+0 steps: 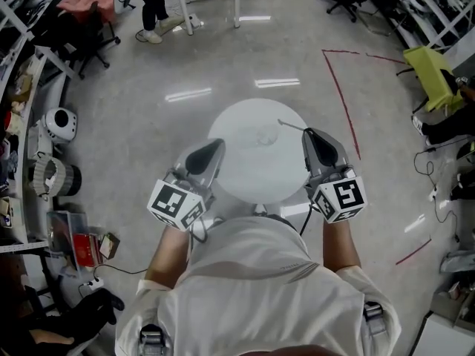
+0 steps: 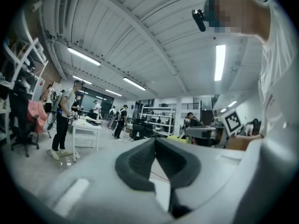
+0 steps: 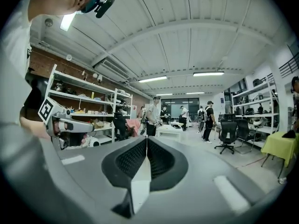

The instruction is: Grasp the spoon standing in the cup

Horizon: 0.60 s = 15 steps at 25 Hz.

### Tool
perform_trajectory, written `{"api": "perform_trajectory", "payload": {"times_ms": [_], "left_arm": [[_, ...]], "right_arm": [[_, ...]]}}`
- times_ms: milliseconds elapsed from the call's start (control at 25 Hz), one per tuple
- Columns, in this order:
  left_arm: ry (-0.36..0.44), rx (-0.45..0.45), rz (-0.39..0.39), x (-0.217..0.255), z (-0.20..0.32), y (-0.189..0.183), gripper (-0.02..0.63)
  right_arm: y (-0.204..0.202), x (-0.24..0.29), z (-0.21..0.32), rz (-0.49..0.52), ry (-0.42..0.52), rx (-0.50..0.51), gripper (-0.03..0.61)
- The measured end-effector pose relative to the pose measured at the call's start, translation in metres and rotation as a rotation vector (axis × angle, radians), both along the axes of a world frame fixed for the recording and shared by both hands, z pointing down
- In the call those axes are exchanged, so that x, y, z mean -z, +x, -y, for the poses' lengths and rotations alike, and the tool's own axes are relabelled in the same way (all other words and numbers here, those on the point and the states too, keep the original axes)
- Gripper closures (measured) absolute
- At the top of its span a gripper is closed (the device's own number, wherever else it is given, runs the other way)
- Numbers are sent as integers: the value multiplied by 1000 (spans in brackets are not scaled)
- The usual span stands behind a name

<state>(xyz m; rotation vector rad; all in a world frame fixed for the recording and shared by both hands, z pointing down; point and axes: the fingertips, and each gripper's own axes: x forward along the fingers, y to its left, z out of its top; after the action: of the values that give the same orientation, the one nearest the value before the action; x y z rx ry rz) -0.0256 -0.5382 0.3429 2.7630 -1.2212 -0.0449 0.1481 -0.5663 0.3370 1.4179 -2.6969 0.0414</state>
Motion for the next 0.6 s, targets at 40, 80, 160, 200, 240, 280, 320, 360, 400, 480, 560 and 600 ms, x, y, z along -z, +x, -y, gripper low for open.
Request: {"api": "perform_trajectory", "payload": {"times_ms": [40,80,160,200,240,280,320,360,400,480,560,600], "left_arm": [[3,-1,0,1,-1,0,612],[4,-2,-1,1,-2,-1,612],[3,-2,0,1,-4,-2,612],[3,0,1,2,-4,-2,612],[4,3,0,2,-5,-2,612],[5,8,-1,2,-5,-3,612],[7,12,-3,2,-4,-4,612],[8,16,-4,2,-4,-5,612],[9,18,-5,2,-3,-5,612],[8,23,-5,2,-4,-7,612],[6,25,-5,3,-7,-9,612],[5,26,-5,3,-9,-9,612]], "right_arm": [[-1,0,-1,5,0,2,566],[-2,0,-1,11,0,5,566],[-3,2,-2,17,-4,10,566],[-4,3,-2,18,-4,15,566],[-4,3,-2,18,-4,19,566],[-5,3,-1,16,-4,23,566],[-6,3,0,14,-5,26,566],[-6,3,1,13,-6,28,566],[-7,2,2,11,-7,31,566],[-9,3,1,8,-8,35,566],[-11,4,-1,3,-10,39,566],[-13,4,-2,0,-11,41,566]]}}
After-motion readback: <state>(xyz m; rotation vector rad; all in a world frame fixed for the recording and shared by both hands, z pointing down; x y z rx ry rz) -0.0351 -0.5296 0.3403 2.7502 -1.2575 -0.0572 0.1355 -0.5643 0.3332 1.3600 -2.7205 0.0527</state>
